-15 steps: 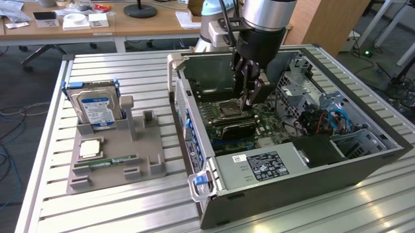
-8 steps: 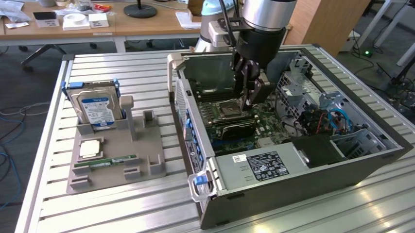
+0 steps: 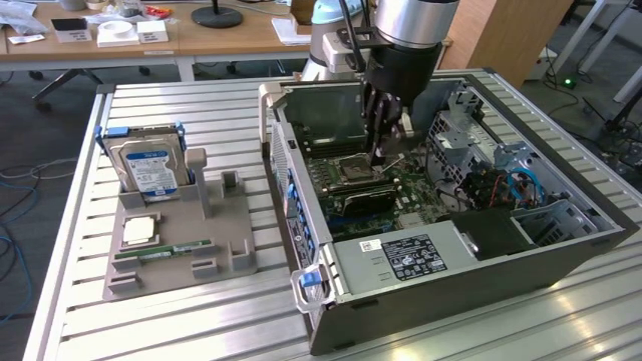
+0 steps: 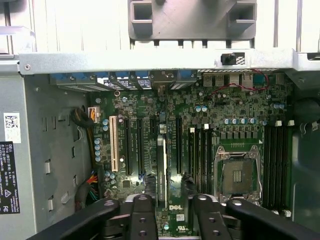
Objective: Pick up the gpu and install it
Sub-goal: 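Press down on the gpu until it lock into place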
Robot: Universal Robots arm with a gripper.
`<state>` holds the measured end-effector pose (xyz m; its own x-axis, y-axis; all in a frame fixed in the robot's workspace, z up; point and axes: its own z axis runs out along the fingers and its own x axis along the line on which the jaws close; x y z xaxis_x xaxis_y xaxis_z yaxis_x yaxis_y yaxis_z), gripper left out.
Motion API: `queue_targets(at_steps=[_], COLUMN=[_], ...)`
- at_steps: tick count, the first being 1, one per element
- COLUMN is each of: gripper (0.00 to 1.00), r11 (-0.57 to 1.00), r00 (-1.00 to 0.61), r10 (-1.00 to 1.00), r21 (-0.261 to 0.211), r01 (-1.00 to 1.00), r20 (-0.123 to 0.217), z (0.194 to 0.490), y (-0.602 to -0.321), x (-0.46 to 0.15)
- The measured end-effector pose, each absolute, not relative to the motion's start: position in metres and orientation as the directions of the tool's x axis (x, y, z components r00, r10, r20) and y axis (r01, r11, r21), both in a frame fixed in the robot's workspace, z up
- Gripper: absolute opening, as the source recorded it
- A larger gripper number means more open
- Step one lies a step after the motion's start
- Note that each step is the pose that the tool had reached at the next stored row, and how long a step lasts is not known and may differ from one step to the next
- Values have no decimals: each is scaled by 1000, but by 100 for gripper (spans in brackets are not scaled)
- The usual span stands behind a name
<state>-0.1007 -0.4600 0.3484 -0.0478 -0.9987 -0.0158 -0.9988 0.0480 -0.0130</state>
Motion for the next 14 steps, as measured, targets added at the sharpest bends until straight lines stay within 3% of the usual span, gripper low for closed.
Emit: queue_targets(at_steps=[7, 14], gripper=[11, 11], r11=[48, 48], r00=[-48, -48], r10=[-999, -999], r21=[-13, -13], r01=[-999, -999], r20=[-16, -16], z=[348, 348], y=[-460, -460], x=[-101, -101])
